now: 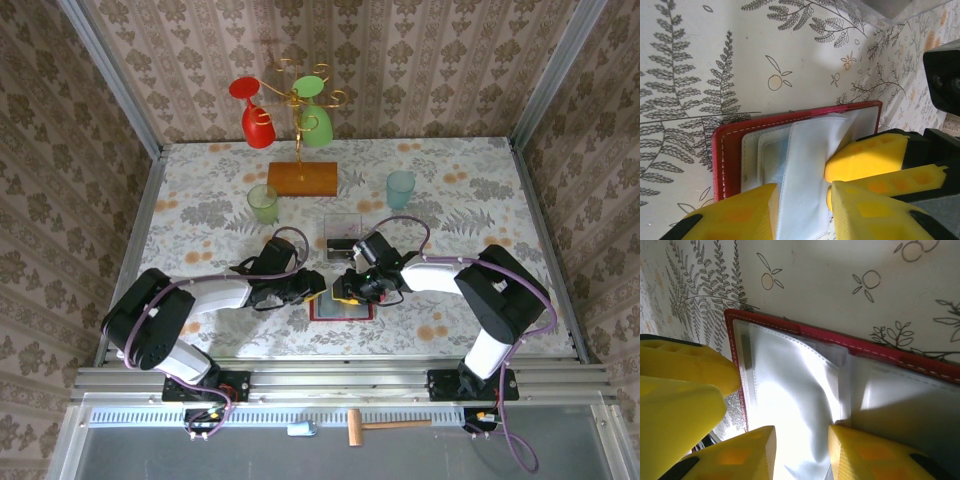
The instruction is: Take the credit cards out of the card holder
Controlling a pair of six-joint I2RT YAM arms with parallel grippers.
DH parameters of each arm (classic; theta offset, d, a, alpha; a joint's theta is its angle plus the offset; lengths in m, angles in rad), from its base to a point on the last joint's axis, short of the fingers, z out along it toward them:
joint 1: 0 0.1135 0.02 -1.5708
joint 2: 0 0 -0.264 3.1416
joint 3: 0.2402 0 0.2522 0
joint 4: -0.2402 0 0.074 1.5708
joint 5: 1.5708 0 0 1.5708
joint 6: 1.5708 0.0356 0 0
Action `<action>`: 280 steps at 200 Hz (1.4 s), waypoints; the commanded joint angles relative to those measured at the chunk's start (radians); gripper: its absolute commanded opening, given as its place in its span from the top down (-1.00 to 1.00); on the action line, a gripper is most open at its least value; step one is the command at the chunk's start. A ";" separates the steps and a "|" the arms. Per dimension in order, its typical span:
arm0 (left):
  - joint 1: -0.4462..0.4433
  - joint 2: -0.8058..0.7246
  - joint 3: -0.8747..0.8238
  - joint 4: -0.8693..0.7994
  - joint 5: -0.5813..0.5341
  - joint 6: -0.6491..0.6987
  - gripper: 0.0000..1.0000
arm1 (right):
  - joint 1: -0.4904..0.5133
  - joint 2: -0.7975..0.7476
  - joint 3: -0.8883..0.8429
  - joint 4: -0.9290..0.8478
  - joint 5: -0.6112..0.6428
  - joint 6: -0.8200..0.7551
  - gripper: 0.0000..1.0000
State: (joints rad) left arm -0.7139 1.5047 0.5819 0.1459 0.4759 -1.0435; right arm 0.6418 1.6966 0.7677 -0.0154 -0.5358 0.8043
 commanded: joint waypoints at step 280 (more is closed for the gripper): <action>-0.027 0.058 0.039 -0.040 0.035 0.013 0.57 | -0.037 -0.157 0.025 -0.189 0.074 0.028 0.26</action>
State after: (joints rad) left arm -0.7338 1.5566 0.5983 0.1276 0.4957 -1.0431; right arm 0.6102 1.5990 0.7471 -0.0765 -0.5255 0.8413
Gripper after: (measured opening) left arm 0.214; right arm 0.367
